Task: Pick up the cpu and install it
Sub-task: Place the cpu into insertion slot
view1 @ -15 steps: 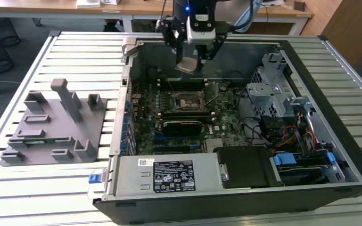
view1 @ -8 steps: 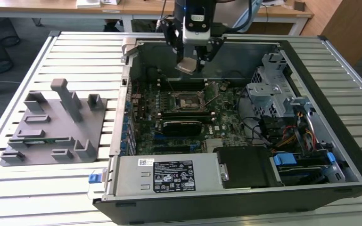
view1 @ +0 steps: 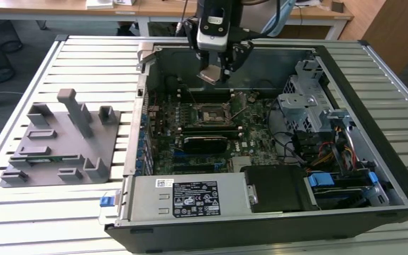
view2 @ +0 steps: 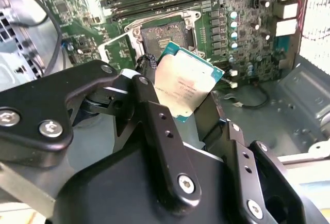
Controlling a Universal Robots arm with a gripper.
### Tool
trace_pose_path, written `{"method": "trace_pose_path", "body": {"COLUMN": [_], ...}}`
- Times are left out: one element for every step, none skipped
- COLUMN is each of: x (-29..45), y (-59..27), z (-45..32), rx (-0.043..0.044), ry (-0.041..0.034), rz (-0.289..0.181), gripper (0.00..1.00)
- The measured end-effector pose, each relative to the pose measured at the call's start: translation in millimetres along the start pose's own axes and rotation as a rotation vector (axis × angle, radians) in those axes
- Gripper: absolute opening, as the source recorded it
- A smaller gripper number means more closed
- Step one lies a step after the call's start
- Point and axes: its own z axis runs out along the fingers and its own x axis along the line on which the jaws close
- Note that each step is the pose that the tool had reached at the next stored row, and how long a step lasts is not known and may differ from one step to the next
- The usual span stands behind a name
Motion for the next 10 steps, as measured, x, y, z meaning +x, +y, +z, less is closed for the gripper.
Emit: {"method": "trace_pose_path", "body": {"x": [0.0,0.0,0.0,0.0,0.0,0.0,0.0,0.0,0.0,0.1], "y": [0.0,0.0,0.0,0.0,0.0,0.0,0.0,0.0,0.0,0.1], "z": [0.1,0.2,0.3,0.4,0.5,0.5,0.6,0.7,0.7,0.7], "rx": [-0.0003,-0.0007,-0.0009,-0.0012,-0.0014,-0.0017,-0.0019,-0.0023,-0.0025,-0.0028], "ry": [-0.0007,-0.0014,-0.0022,-0.0031,-0.004,-0.0048,-0.0056,-0.0064,-0.0072,-0.0079], "rz": [0.015,0.03,0.046,0.064,0.082,0.098,0.115,0.13,0.146,0.161], "gripper": [0.54,0.54,0.54,0.54,0.54,0.54,0.54,0.54,0.54,0.54]}}
